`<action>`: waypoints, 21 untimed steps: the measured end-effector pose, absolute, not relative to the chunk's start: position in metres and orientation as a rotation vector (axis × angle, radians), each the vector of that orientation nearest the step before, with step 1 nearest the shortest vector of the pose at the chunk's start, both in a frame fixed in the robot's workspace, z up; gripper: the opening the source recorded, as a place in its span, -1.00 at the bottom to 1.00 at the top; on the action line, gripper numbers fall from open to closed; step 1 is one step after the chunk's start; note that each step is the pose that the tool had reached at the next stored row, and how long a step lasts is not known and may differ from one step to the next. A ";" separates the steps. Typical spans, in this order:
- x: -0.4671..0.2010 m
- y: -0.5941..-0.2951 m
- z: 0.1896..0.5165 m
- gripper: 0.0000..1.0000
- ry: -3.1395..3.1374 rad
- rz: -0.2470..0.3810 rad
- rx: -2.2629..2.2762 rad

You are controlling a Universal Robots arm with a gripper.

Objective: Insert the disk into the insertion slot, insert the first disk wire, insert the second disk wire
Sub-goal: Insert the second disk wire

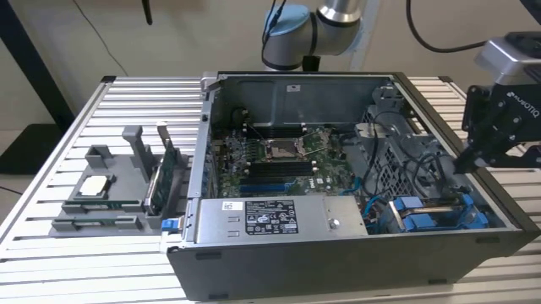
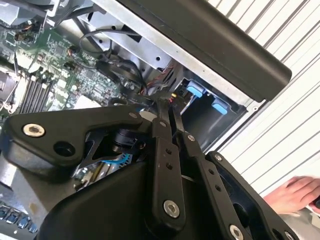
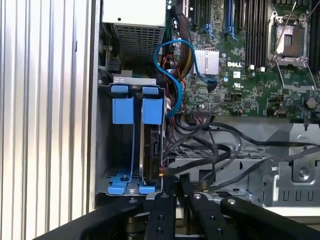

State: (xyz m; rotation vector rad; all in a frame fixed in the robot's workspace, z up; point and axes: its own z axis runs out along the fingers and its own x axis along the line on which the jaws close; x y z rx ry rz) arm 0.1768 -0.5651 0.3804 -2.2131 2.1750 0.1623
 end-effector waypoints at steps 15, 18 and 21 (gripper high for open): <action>0.159 -0.565 0.384 -0.68 2.184 0.181 -2.192; 0.152 -0.565 0.384 -0.68 2.185 0.181 -2.190; 0.142 -0.565 0.384 -0.68 2.186 0.181 -2.190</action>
